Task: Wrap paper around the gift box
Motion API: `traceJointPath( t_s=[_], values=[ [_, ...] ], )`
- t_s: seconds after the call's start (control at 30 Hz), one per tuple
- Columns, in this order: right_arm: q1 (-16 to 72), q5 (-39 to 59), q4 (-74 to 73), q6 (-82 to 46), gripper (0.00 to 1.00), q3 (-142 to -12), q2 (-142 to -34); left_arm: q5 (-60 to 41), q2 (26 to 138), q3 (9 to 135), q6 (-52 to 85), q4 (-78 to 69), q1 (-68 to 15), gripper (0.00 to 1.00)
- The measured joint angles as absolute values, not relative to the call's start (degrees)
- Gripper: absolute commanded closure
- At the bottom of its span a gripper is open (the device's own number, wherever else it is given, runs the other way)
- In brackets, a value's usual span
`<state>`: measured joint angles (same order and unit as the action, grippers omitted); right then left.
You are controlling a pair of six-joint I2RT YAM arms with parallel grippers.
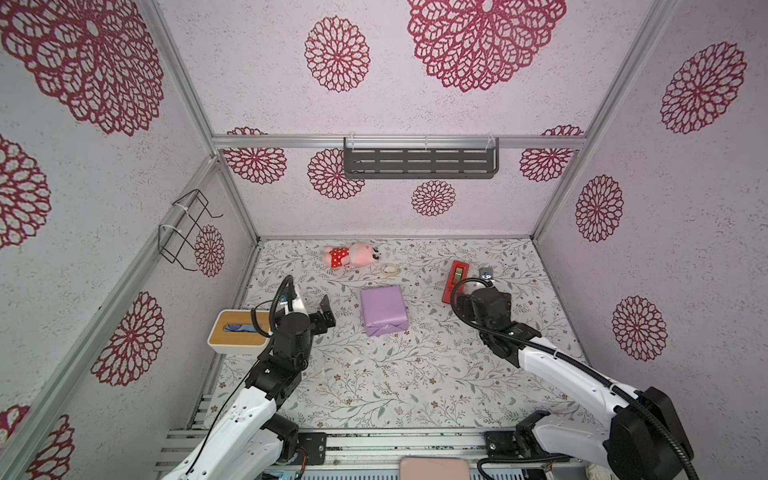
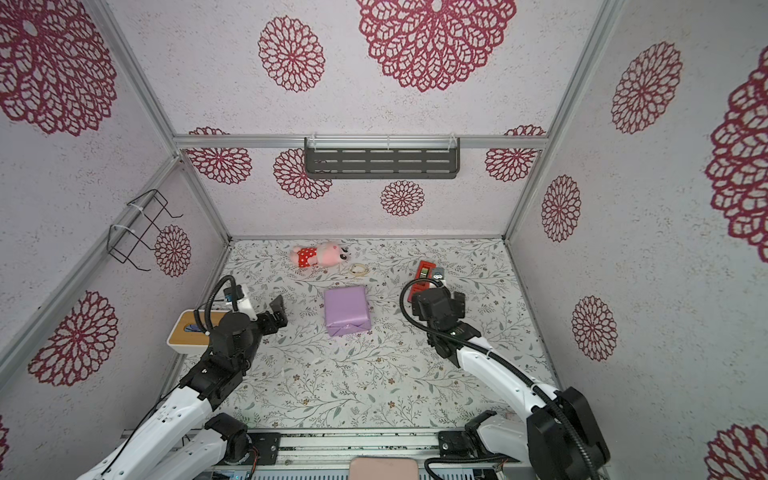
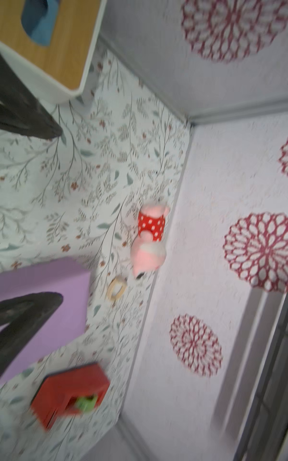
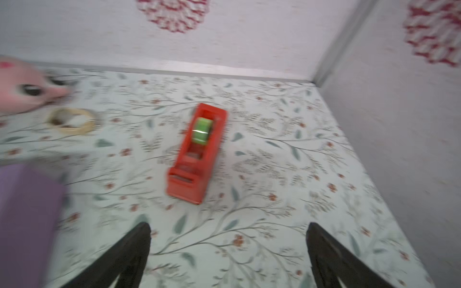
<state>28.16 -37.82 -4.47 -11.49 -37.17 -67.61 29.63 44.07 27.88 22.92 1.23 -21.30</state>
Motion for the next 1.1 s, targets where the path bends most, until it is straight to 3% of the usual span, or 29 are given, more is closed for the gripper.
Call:
traceJointPath(
  t_s=[0.13,0.27,0.43,0.7,0.83,1.1],
  values=[
    [20.78,-40.34,-12.25,-8.49,0.01,-28.25,-68.51,33.08,47.37,25.08,17.82,-3.70,-13.93,0.02],
    [14.76,-36.91,-23.77,-6.85,0.01,-21.76,-70.13,31.31,56.18,22.37,13.63,-11.49,-7.68,0.03],
    [6.98,-27.57,-38.96,-6.57,0.01,-16.25,-76.12,23.62,68.49,20.45,9.54,-19.33,-1.96,0.03],
    [2.96,-17.06,-50.02,-4.05,0.01,-17.74,-80.79,9.80,74.46,20.67,9.82,-33.87,8.01,0.02],
    [-0.60,-12.40,-62.22,-4.10,0.01,-13.96,-85.95,4.95,77.45,21.85,10.00,-36.38,9.02,0.03],
    [-1.45,-9.17,-68.18,-4.05,0.01,-11.40,-88.16,1.72,87.29,21.98,8.25,-48.86,8.60,0.03]
  ],
)
